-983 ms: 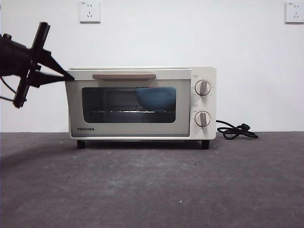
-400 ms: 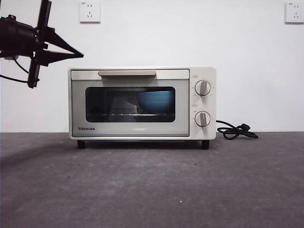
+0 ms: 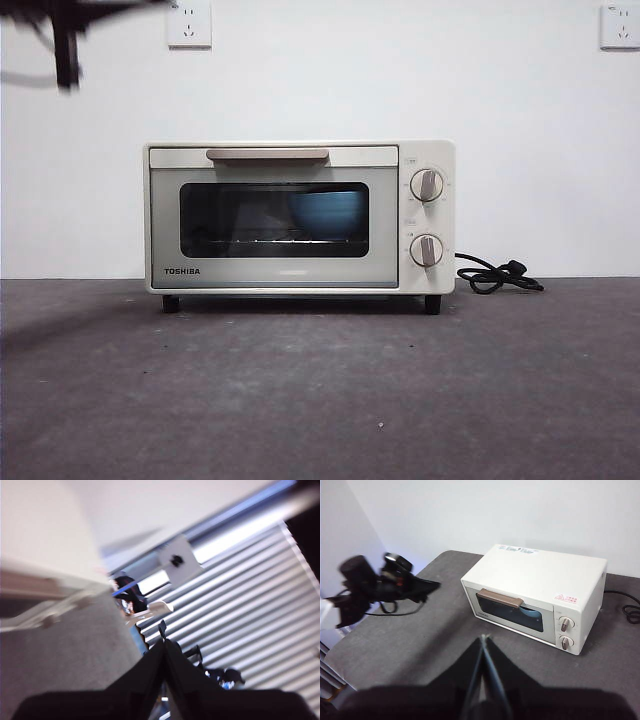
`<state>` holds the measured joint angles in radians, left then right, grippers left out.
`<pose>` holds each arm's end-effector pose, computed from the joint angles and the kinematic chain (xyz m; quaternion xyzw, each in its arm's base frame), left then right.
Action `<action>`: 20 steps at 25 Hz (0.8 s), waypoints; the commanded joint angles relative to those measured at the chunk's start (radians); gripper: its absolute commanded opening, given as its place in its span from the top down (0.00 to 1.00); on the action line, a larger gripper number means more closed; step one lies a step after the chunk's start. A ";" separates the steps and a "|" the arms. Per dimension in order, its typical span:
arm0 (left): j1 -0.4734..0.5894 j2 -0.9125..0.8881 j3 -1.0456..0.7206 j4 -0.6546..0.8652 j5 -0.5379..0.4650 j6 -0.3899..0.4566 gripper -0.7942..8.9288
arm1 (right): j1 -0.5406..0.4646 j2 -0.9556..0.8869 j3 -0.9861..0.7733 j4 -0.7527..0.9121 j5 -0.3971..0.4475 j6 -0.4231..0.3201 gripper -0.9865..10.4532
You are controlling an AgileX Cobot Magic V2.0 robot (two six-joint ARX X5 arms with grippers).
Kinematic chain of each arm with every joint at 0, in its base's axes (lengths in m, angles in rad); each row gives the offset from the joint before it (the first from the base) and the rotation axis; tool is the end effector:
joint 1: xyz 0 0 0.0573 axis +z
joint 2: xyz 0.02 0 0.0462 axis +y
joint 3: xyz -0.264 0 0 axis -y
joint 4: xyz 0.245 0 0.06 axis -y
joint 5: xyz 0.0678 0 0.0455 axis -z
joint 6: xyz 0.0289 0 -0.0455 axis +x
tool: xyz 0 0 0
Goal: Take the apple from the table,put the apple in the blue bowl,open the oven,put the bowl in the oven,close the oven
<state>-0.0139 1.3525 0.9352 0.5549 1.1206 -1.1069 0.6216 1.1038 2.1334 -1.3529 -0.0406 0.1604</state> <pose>0.2903 -0.0301 0.3278 -0.4115 0.2320 -0.4868 0.7348 0.0543 0.0403 0.5494 0.0288 0.1794 0.3075 0.9340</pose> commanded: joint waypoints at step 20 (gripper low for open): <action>0.025 -0.716 0.003 -0.232 -0.003 0.400 0.92 | 0.001 0.011 -0.006 -0.024 0.060 -0.007 0.91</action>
<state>0.0051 0.6510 0.9352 0.3664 1.1297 -0.7929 0.6216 1.1118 2.1334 -1.3529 0.0185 0.1600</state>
